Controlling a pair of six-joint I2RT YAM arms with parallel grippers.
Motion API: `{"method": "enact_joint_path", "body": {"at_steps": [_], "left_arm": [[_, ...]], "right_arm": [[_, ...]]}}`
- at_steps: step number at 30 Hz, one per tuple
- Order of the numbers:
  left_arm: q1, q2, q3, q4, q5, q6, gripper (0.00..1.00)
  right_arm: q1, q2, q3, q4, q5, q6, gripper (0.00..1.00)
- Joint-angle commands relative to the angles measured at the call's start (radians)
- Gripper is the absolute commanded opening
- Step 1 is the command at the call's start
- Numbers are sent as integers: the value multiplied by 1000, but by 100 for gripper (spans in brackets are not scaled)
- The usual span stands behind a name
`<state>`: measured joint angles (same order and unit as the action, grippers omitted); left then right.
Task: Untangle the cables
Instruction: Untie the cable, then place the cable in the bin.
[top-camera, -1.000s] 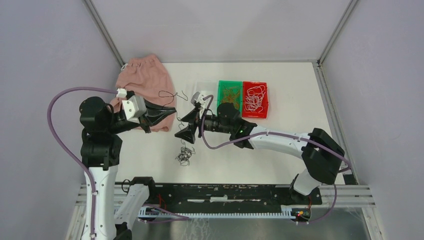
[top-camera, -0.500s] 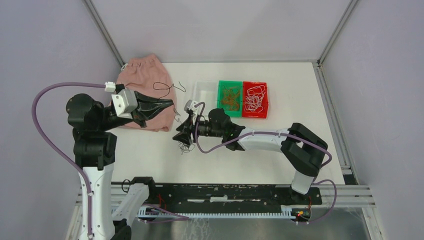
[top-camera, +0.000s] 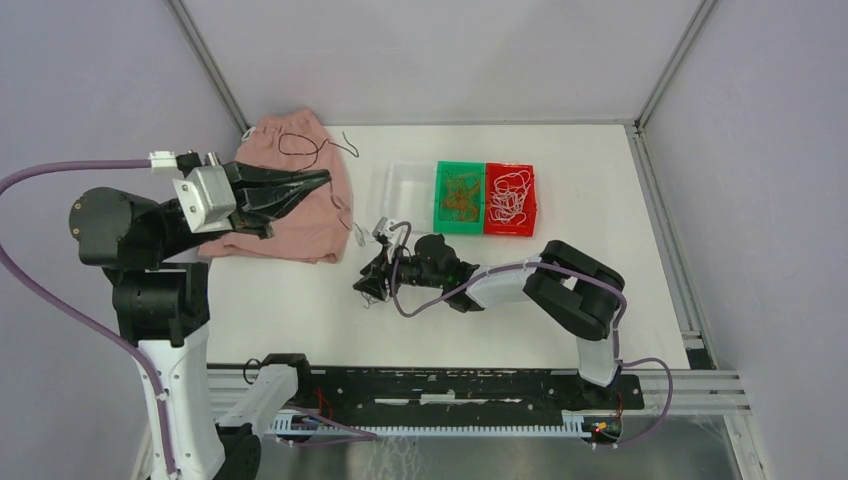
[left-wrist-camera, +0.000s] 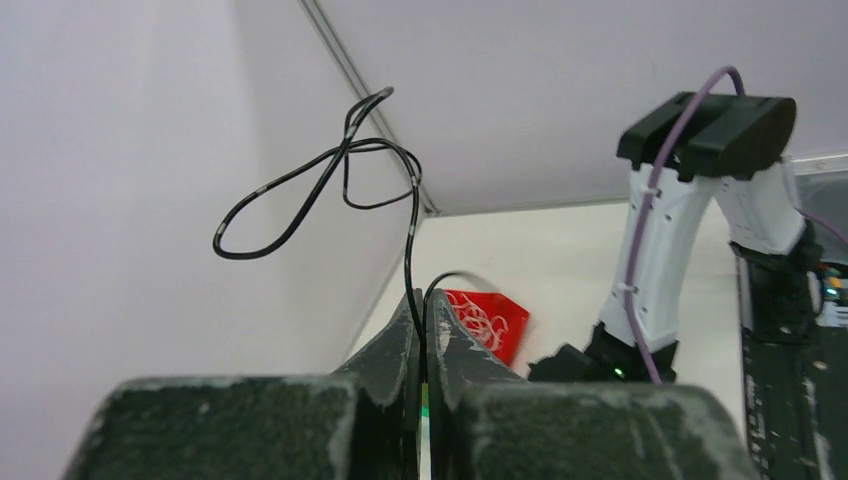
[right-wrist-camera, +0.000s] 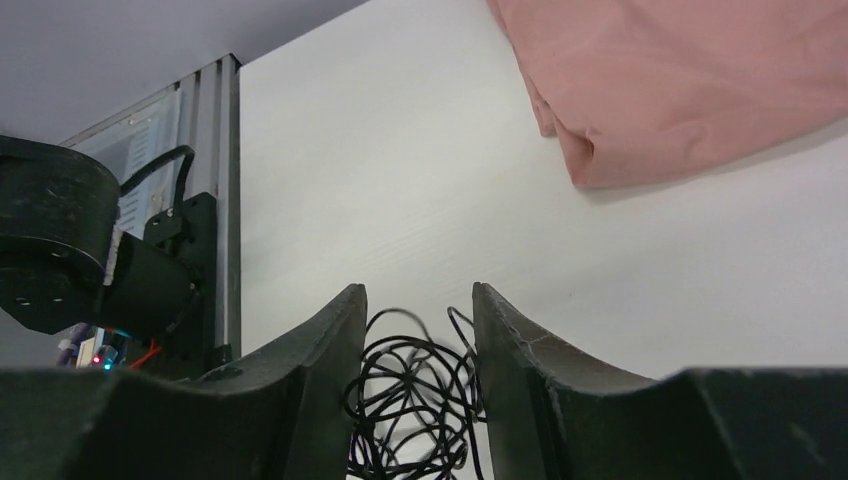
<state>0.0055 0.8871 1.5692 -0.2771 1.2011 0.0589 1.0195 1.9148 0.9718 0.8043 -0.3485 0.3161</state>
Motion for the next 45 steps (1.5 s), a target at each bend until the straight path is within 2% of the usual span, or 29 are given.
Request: {"method": "enact_joint_path", "body": {"at_steps": [1,8,12,14,18,20,21,22,26,31,33,36,38,40,41,45], "left_arm": [[5,53,153,50,-96,-5,3],[5,178,403,135,-361,62,3],[5,206,436,142,-368,35,3],[5,192,388,123,-335,16,3],[5,100,177,138,-262,-27,3],[5,48,56,147,-213,-42,3],[5,21,-2,151,-192,-50,3],[5,-2,-53,152,-171,-57,3],[5,-86,-234,151,-118,-71,3],[5,-127,-335,109,-97,-44,3],[6,-134,-354,84,-85,-22,3],[5,-144,-379,75,-72,-14,3],[5,-149,-392,75,-62,-21,3],[4,-153,-406,75,-57,-22,3],[5,-157,-413,75,-57,-21,3],[3,-163,-432,75,-54,-16,3]], "right_arm": [[4,35,-34,119,41,35,50],[4,48,-93,154,119,27,53],[5,6,-123,179,140,10,59],[5,-63,-122,141,141,-22,60],[5,-230,-88,6,116,-80,62],[5,-301,-61,-77,95,-105,78],[4,-333,-47,-120,90,-122,96],[4,-365,-32,-164,88,-141,99],[4,-474,-3,-281,110,-230,99],[5,-555,24,-388,141,-271,99],[4,-579,28,-408,180,-246,99],[3,-604,24,-397,353,-82,99],[3,-637,37,-450,372,-76,99],[4,-675,41,-506,365,-105,99],[2,-686,26,-479,328,-102,99],[1,-701,34,-485,99,-127,96]]}}
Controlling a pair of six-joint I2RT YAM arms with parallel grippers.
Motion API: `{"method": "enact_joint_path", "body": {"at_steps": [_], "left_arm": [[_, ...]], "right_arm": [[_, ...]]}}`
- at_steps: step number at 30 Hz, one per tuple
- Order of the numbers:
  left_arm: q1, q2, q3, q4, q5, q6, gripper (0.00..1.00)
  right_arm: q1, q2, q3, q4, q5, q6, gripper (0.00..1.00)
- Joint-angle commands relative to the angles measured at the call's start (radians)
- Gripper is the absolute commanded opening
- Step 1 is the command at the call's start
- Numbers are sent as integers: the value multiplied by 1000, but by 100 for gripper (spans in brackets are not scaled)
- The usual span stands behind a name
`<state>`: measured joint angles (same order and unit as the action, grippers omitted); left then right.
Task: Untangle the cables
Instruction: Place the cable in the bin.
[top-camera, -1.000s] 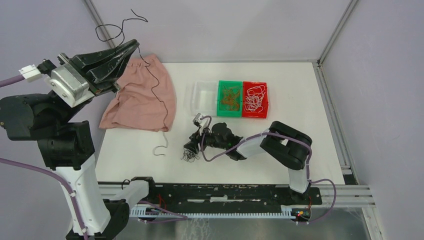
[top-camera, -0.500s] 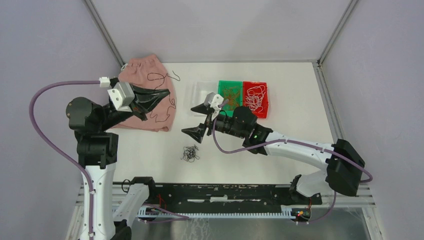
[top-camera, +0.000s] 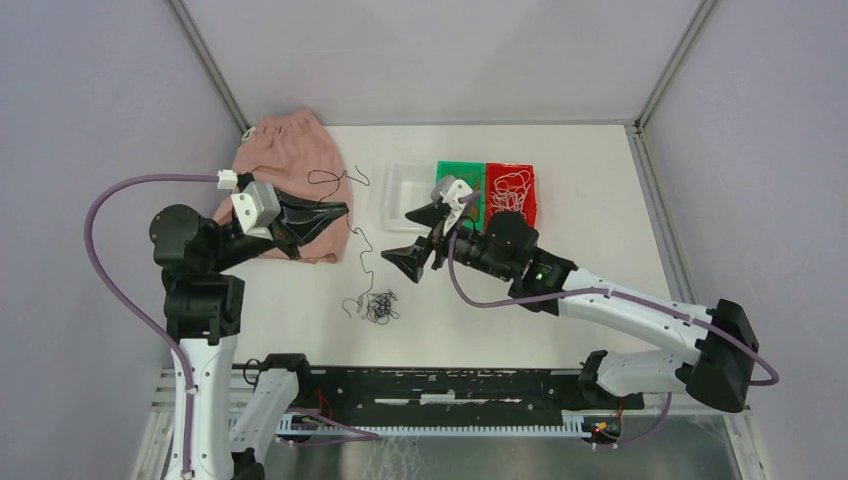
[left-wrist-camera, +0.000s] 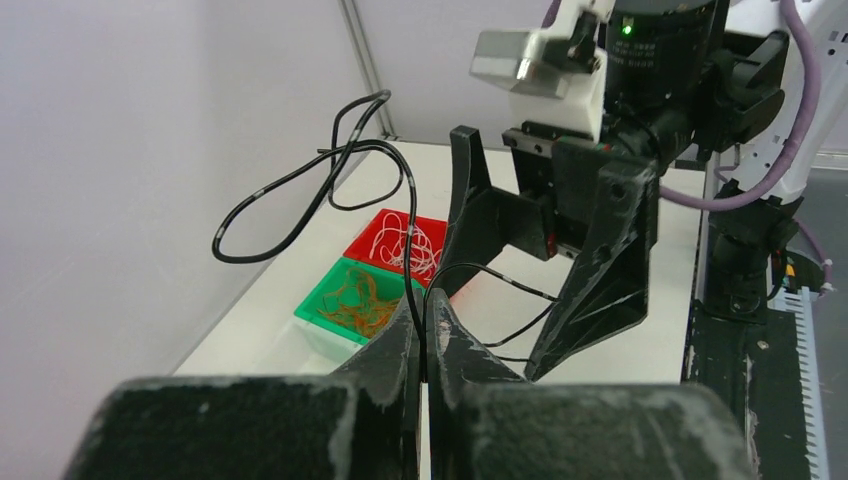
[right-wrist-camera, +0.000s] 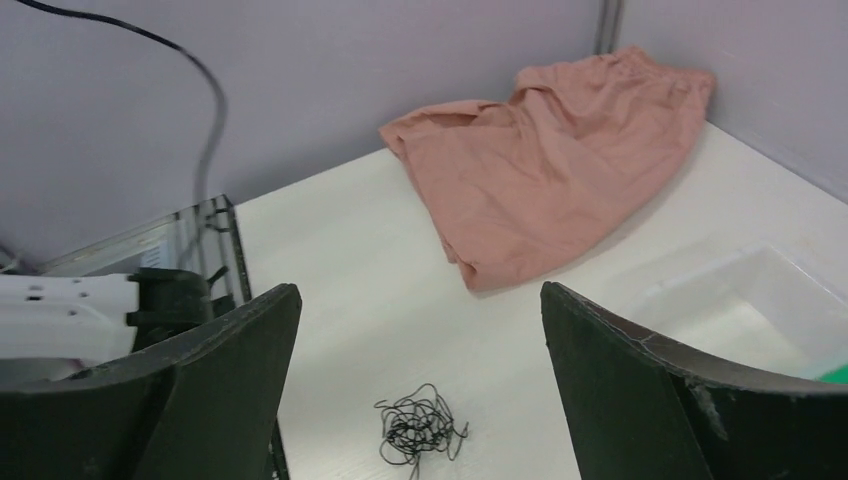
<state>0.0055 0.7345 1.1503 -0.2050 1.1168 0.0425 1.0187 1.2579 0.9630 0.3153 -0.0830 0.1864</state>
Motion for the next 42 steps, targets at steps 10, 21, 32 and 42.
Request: {"method": "enact_joint_path", "body": {"at_steps": [10,21,32,42], "left_arm": [[4,-8,-20,3,35,0,3],[5,-14,-18,33,37,-34,3],[4,-83,-97,-79,-7,88,19],[4,-158,-246,-461,-239,604,68]], "right_arm": [[4,16,155,1,-356,135,94],[4,170,223,113,-323,242,61],[-17,119,297,-121,33,62,1],[-155,133,365,-152,-5,174,1]]}}
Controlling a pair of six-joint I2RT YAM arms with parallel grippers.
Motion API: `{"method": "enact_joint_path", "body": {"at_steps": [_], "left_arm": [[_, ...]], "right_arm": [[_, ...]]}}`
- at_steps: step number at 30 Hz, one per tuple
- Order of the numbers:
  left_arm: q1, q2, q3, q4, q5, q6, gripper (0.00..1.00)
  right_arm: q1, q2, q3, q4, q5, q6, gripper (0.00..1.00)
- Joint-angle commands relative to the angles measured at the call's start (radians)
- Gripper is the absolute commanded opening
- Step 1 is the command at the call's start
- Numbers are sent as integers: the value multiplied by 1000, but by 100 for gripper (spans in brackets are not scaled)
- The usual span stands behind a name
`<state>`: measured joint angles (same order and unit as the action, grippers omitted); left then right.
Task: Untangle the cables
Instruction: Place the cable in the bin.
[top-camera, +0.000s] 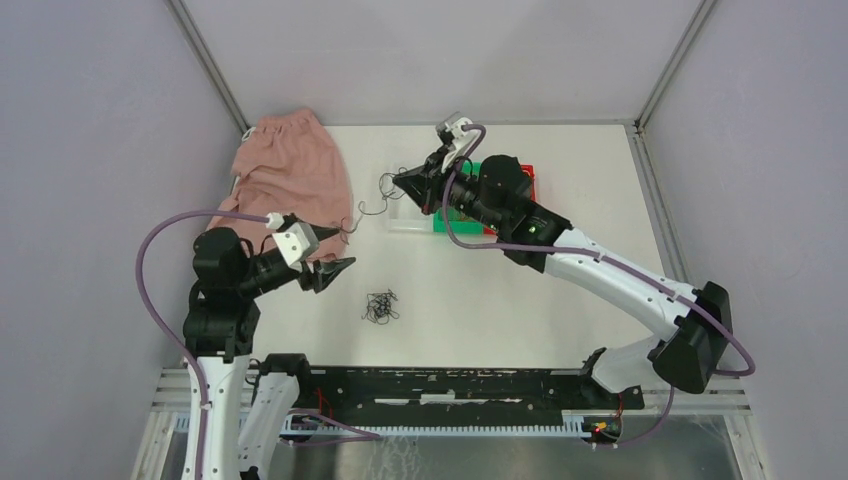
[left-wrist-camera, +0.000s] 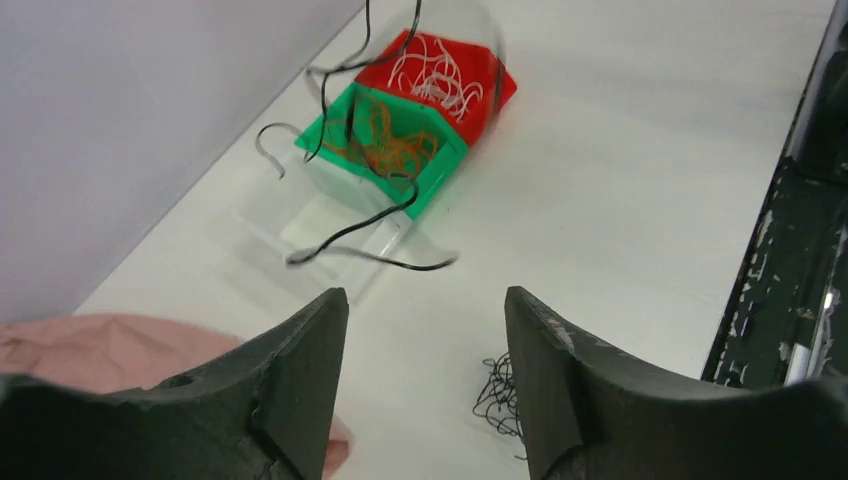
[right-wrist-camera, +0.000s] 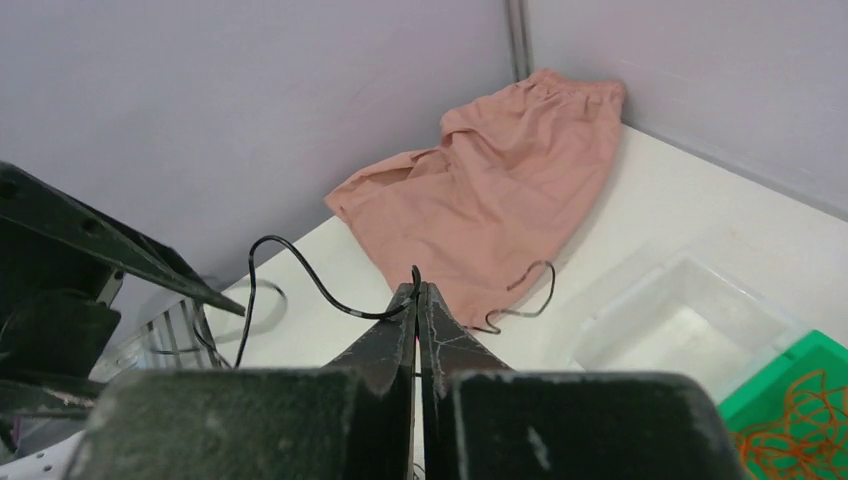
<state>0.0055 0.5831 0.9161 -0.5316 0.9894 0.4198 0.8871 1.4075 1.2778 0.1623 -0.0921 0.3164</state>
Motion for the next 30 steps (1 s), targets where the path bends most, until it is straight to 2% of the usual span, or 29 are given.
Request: {"method": "enact_joint_path", "body": {"at_steps": [1,2,5,8,17,25,30], "left_arm": [[4,0,-10,-144,-129,233,73],[3,13,-3,-161,-140,249,83],[4,55,28,-276,-153,327,100],[3,61,35,-322,-177,353,99],[4,16,39,-365,-188,365,99],[3,3,53,-386,-189,387,99],[4,2,42,-387,-185,400,99]], "right_arm": [[-29,-12,58,-9,5,44,1],[-35,-3,72,-26,13,43,1],[-54,28,113,-72,39,7,1],[-61,70,149,-113,95,-79,1],[-91,237,245,-145,192,-192,1],[-101,357,297,-143,260,-233,1],[-119,372,290,-141,289,-236,1]]}}
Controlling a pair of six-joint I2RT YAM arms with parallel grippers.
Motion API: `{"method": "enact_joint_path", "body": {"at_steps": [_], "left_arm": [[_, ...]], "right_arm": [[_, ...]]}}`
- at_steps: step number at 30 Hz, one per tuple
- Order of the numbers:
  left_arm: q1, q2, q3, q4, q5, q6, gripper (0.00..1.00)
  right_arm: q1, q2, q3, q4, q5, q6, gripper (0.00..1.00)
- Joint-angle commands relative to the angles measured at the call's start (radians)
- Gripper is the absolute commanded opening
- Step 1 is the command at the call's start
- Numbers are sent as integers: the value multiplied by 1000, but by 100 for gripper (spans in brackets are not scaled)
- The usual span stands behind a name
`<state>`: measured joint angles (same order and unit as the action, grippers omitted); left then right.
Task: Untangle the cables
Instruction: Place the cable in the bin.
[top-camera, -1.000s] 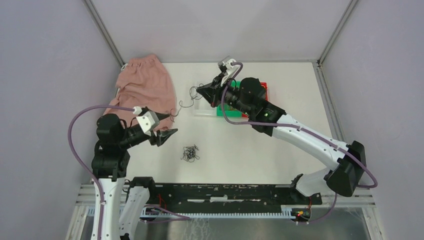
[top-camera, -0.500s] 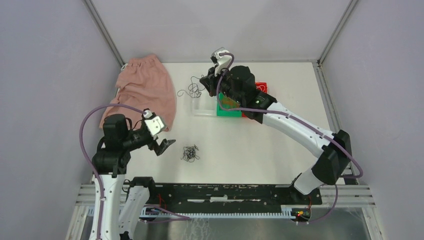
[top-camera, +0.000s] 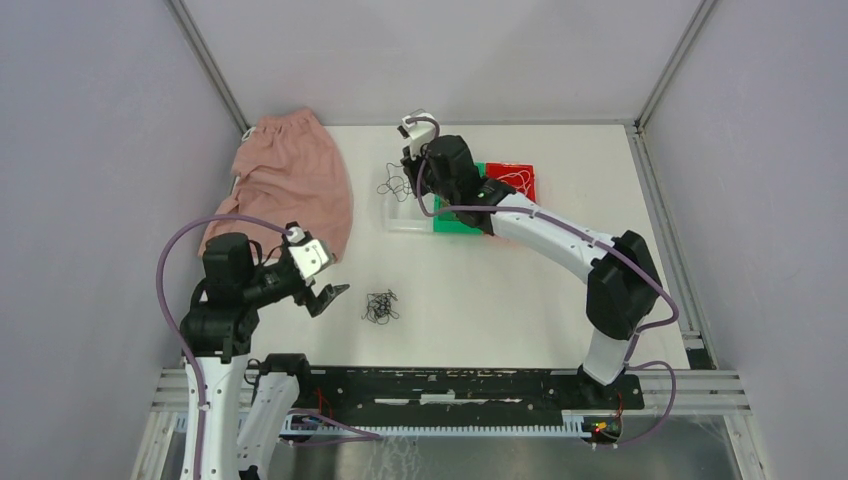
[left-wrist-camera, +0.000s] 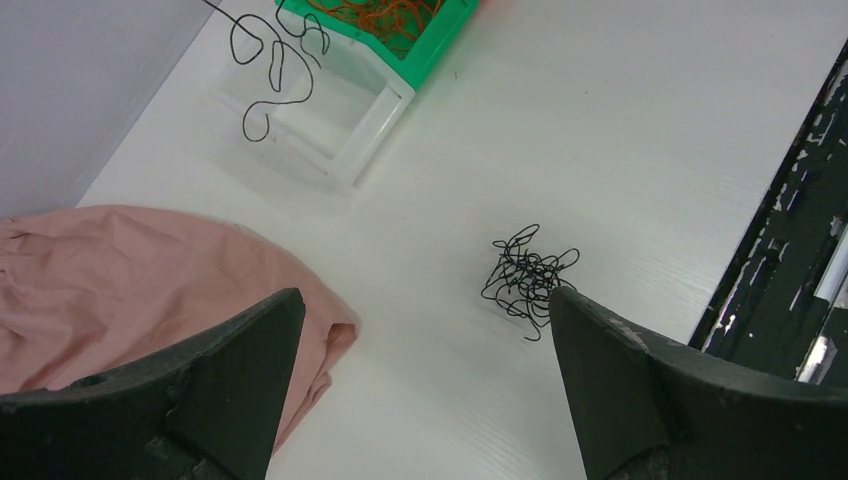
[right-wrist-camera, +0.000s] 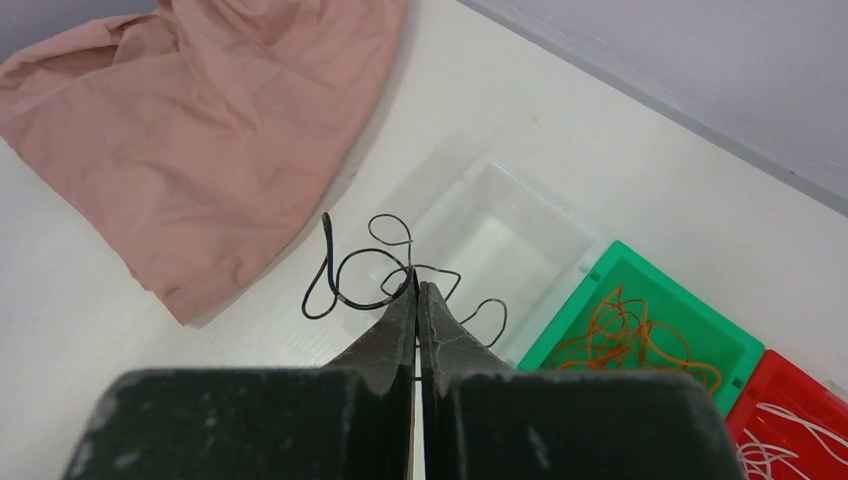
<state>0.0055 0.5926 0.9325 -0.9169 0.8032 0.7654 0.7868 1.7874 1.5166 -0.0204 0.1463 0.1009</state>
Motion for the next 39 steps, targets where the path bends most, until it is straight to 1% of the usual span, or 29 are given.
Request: {"method": "enact_joint_path", "body": {"at_steps": [1,8,15,23,27,30,34,37,39], "left_arm": [[4,-5,24,-2,5,59,99],[4,2,26,-2,20,66,99],[4,-2,20,-2,23,75,99],[3,6,34,-3,52,77,99],[3,8,41,-4,56,74,99],[3,7,43,-4,55,73,99],[4,6,52,-16,52,86,100],[4,3,58,-22,46,93,99],[4,5,60,-29,47,98,99]], "right_arm": [[-23,-9,48,44,50,-17,1],[-44,5,46,34,58,-14,1],[-65,-24,25,39,55,11,1],[-67,-44,23,21,54,-90,1],[-66,-10,51,5,65,-112,1],[-67,21,57,29,30,-93,1],[-67,86,107,28,-12,-40,1],[-67,116,132,15,16,-15,1],[-68,108,114,21,31,-18,1]]}}
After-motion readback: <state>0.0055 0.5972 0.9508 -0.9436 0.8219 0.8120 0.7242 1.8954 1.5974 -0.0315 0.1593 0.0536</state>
